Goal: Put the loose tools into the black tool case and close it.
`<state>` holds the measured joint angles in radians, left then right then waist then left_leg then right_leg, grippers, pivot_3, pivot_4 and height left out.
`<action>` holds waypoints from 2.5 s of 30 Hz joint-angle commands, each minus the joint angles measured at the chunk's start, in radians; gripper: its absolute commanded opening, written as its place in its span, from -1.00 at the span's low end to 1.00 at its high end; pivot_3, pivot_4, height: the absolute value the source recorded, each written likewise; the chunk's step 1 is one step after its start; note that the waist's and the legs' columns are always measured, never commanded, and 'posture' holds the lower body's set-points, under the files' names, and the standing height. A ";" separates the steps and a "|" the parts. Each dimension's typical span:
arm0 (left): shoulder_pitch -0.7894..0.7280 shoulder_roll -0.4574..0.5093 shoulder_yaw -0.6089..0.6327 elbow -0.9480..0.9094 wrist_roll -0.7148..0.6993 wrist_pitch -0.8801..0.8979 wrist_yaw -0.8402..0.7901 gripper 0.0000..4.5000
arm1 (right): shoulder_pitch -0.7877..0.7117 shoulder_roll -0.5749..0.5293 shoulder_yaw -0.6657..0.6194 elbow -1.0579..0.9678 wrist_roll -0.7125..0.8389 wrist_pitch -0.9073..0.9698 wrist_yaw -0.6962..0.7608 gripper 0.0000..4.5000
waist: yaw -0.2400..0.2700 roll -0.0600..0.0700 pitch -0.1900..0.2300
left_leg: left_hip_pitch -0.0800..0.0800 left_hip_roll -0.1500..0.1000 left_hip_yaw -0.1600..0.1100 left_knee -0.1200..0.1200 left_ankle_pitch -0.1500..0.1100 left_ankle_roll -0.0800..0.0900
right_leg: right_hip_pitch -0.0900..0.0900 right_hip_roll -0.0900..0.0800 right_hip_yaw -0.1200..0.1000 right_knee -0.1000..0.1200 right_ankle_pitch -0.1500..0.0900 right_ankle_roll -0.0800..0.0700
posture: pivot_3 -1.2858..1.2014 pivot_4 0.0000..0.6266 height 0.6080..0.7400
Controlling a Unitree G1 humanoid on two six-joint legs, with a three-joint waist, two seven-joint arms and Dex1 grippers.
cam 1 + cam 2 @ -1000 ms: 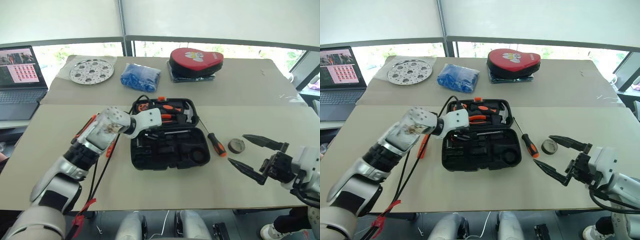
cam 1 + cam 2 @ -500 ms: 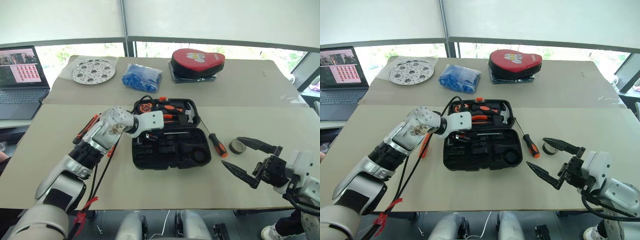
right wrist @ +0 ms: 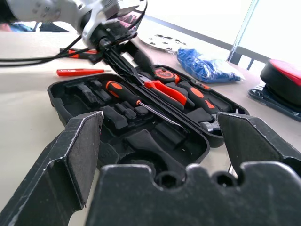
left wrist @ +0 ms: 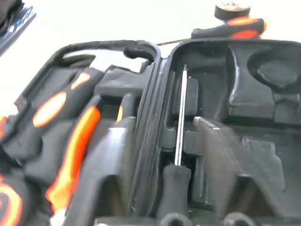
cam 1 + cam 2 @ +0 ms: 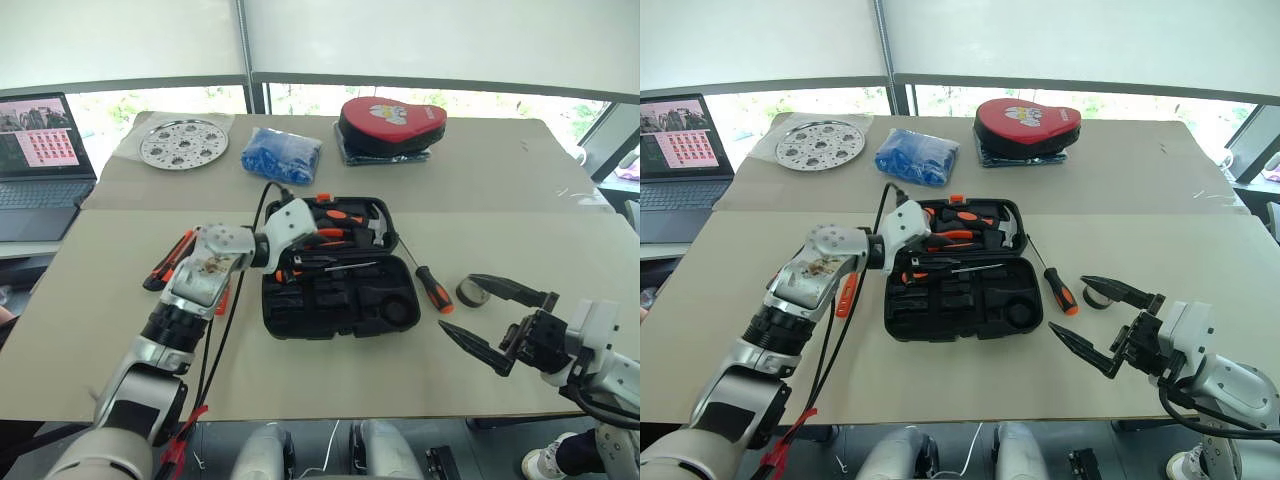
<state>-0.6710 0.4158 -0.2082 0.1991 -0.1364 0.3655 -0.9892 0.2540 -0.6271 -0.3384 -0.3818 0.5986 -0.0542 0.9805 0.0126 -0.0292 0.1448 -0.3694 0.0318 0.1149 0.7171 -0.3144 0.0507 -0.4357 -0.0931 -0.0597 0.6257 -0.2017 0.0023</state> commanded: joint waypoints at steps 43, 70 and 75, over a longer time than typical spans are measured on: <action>0.650 0.311 0.537 -0.281 -0.537 -0.268 -0.453 0.96 | 0.144 -0.064 -0.207 0.078 -0.104 0.119 -0.149 1.00 | 0.001 0.010 -0.003 | 0.015 0.002 0.000 -0.006 -0.008 0.007 | 0.012 -0.010 -0.003 -0.001 -0.012 -0.006 | 0.03 -0.52 1.00; 0.669 0.216 0.433 -0.492 -0.543 -0.238 -0.255 1.00 | -0.672 -0.245 0.489 0.313 -0.335 0.932 -0.235 -0.36 | -0.001 0.011 -0.002 | -0.002 0.001 -0.001 -0.004 -0.003 -0.001 | -0.001 -0.004 -0.006 -0.003 -0.006 -0.001 | 0.03 -0.52 1.00; 0.654 0.215 0.443 -0.486 -0.552 -0.239 -0.244 1.00 | -0.673 -0.221 0.380 0.296 -0.328 0.946 -0.300 -0.53 | -0.002 0.011 -0.002 | -0.002 0.001 -0.001 -0.004 -0.003 -0.001 | -0.001 -0.003 -0.006 -0.003 -0.006 -0.001 | 0.03 -0.52 1.00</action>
<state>-0.0044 0.6265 0.2149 -0.2670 -0.6698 0.1352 -1.2411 -0.4164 -0.8405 0.1159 -0.0679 0.2762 0.8912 0.7120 0.0108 -0.0186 0.1425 -0.3715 0.0327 0.1140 0.7128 -0.3169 0.0497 -0.4369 -0.0962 -0.0653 0.6230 -0.2080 0.0009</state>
